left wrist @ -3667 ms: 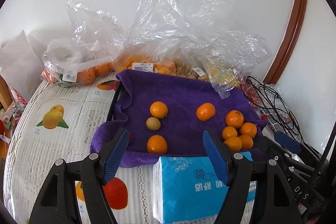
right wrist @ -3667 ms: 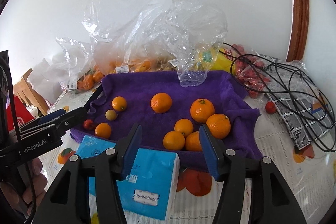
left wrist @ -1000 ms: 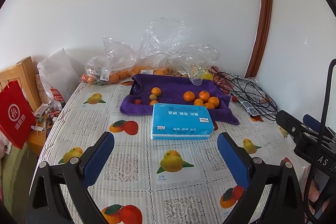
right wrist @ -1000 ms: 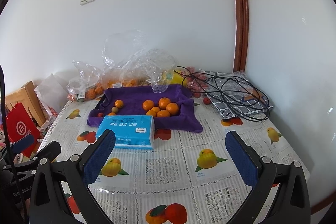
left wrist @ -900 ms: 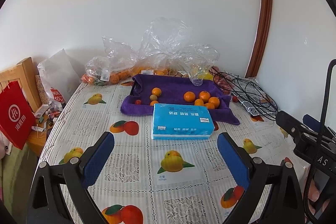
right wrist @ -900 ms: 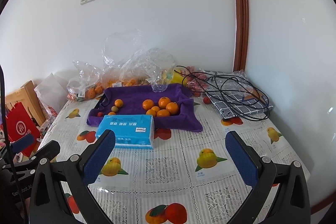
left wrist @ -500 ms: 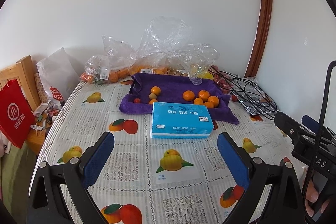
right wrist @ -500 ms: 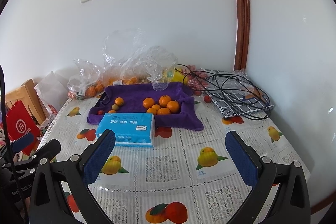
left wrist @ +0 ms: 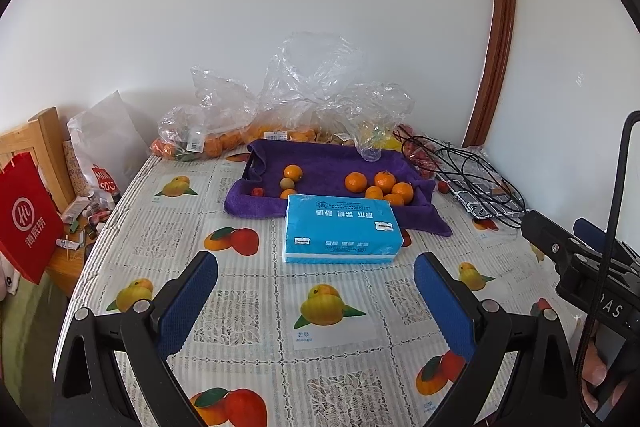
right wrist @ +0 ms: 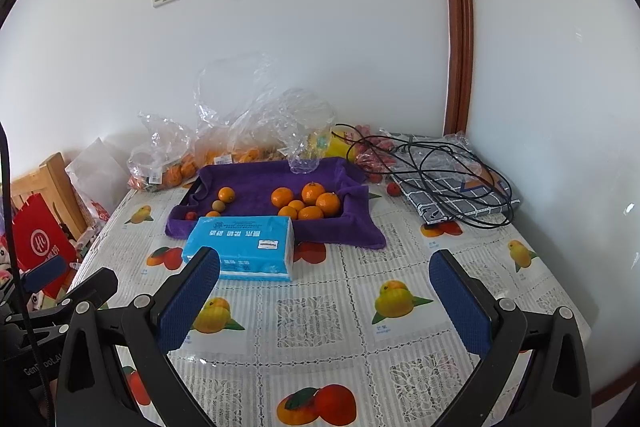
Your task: Organize fruits
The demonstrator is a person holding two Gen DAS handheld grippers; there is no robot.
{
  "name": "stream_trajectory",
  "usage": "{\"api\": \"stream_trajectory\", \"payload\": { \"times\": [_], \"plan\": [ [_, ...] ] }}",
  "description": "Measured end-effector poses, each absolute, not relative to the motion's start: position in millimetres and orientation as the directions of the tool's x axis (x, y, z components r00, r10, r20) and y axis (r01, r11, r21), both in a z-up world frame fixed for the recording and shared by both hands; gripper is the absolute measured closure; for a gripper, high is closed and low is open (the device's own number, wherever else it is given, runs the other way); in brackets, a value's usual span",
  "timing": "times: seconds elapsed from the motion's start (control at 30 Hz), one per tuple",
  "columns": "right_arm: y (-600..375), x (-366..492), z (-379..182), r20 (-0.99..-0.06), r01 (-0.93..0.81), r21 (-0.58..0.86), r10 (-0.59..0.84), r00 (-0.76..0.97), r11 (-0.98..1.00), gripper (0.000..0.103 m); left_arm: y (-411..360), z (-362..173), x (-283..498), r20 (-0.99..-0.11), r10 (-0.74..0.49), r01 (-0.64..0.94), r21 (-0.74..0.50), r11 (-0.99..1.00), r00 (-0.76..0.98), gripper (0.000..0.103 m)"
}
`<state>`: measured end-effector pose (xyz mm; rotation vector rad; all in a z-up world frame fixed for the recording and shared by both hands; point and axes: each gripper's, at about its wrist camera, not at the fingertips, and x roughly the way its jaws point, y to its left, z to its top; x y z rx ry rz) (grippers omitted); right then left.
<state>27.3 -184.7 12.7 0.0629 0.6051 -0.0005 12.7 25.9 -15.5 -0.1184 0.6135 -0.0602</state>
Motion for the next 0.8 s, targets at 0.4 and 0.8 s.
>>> {"api": "stream_trajectory", "payload": {
  "times": [0.4,0.8],
  "plan": [
    [-185.7,24.4,14.4,-0.566,0.024,0.058,0.013,0.824,0.998,0.000,25.7,-13.7,10.7,-0.563,-0.097,0.024,-0.135,0.991,0.821,0.004],
    [-185.4,22.1,15.4,-0.561,0.022,0.063,0.017,0.828,0.998,0.000,26.1,-12.1,9.2,-0.560,-0.097,0.024,-0.137,0.990,0.823,0.004]
  ]
}}
